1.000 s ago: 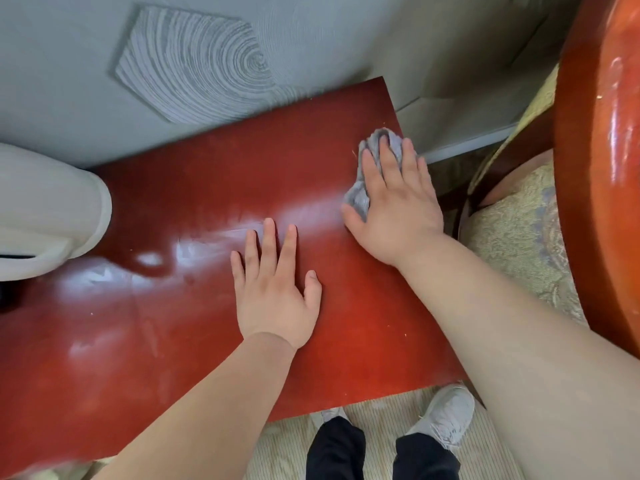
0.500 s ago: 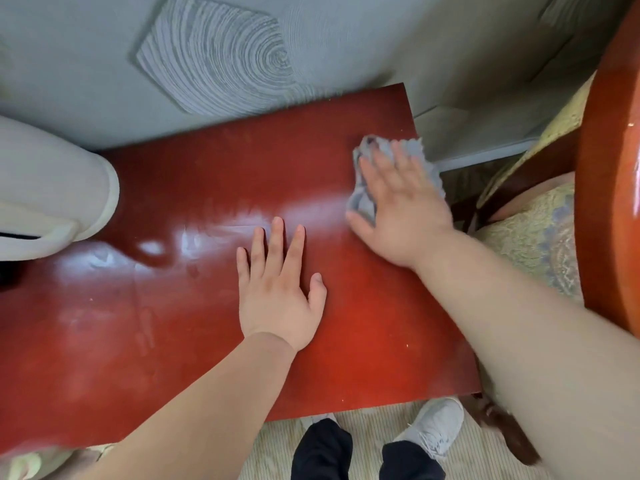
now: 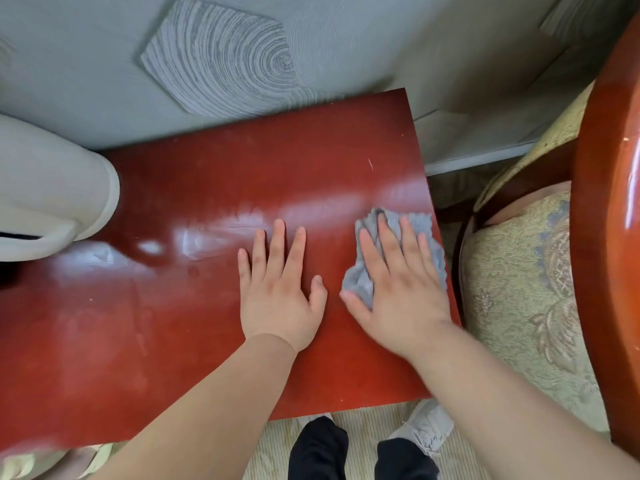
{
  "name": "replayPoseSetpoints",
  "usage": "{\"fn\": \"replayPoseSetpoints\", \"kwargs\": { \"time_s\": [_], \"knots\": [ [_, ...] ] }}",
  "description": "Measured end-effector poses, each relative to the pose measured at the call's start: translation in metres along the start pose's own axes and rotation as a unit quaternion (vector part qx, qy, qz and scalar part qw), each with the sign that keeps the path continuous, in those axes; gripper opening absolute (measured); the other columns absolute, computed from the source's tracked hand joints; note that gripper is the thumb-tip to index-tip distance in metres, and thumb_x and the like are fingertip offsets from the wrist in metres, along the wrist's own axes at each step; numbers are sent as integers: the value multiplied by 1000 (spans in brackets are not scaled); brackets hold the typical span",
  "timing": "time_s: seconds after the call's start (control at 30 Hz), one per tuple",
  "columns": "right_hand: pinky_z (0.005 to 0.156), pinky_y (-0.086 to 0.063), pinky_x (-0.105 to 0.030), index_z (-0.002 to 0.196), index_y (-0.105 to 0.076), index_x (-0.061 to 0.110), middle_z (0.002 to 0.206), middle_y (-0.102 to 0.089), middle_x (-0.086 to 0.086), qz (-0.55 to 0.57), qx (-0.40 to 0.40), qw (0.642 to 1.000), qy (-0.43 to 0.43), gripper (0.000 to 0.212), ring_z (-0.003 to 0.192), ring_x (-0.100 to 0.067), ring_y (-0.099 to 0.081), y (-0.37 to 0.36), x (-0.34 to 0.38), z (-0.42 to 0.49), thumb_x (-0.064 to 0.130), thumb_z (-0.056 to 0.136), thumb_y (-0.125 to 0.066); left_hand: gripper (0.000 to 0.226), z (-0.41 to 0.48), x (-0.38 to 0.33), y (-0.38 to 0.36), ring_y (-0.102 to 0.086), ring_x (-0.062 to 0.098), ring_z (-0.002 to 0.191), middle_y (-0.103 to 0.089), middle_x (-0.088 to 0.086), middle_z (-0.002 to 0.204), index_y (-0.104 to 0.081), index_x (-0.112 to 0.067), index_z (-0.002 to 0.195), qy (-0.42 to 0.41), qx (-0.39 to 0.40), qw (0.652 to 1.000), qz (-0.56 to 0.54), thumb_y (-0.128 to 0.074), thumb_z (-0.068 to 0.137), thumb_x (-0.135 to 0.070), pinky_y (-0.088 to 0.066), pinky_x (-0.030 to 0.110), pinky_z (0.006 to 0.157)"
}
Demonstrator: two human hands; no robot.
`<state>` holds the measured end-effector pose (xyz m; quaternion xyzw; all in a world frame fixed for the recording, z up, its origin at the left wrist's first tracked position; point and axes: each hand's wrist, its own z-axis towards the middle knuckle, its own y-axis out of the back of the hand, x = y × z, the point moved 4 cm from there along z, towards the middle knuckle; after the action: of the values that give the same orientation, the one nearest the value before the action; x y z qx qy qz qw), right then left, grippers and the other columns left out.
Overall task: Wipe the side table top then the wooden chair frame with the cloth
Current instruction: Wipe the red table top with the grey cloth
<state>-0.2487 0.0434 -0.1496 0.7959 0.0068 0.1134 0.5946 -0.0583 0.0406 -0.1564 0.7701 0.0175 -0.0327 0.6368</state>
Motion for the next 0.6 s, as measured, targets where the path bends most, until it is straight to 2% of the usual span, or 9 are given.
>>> {"fn": "replayPoseSetpoints", "kwargs": {
  "time_s": [0.1,0.23,0.37,0.5,0.6],
  "knots": [
    [128,-3,-56,166,-11,22,173,-9,-12,-13,-26,1000,-11,94,158,-39,1,18,-24,65,75,92,-33,76,0,0,1,-3,30,163,-10,3,176,-20,-30,167,4,5,1000,10,-35,96,-51,-8,56,130],
    [128,-9,-54,165,-11,15,172,-6,-14,24,-17,997,-67,96,157,-41,-1,40,-53,127,75,94,-32,75,0,-1,1,-2,29,163,-9,2,176,-17,-31,167,7,9,1000,14,-31,96,-53,-8,55,130],
    [128,-8,-52,164,-12,6,172,-3,-18,13,-41,994,-100,90,158,-40,2,29,-35,86,65,99,-29,75,0,-1,1,-3,30,163,-10,2,176,-19,-31,167,7,6,1000,9,-33,96,-52,-9,56,130],
    [129,-3,-51,165,-11,11,173,0,-12,27,-17,997,-70,86,159,-33,10,7,-9,9,66,100,-28,75,0,-2,1,-4,29,163,-12,2,176,-21,-30,166,4,-4,1000,1,-37,96,-51,-10,57,129],
    [129,1,-53,166,-14,18,173,-5,-13,2,-6,999,-38,90,159,-37,8,2,-10,6,72,96,-32,75,0,-1,1,-6,30,162,-14,3,176,-24,-29,166,1,-7,1000,2,-38,96,-51,-11,57,129]
  ]
}}
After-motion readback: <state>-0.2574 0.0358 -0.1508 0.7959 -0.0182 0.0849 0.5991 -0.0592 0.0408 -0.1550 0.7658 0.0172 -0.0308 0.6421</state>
